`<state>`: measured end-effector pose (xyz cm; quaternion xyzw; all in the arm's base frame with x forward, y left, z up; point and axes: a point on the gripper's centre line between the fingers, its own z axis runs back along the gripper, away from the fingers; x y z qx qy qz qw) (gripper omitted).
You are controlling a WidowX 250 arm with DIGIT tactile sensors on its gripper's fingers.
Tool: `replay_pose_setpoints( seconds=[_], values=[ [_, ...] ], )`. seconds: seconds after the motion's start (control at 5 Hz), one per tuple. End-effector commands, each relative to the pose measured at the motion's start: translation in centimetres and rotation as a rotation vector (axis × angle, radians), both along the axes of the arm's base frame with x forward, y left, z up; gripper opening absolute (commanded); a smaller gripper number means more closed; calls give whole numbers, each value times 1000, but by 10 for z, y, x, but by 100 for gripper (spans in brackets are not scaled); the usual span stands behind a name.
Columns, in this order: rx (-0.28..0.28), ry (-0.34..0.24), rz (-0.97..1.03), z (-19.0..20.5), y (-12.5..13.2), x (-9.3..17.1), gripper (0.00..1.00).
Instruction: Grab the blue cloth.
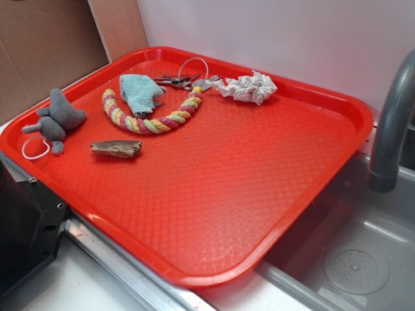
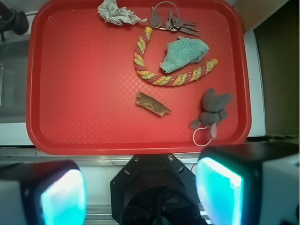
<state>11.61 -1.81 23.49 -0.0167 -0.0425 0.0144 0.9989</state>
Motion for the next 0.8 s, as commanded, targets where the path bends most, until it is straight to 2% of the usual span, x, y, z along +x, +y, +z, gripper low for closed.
replay_pose_setpoints(
  seconds=[0.0, 0.2, 0.4, 0.6],
  values=[
    [0, 0, 0, 0, 0, 0, 100],
    [-4, -12, 32, -1, 1, 0, 100],
    [-2, -24, 52, -14, 4, 34, 100],
    [-3, -48, 118, -23, 7, 46, 100]
  ],
)
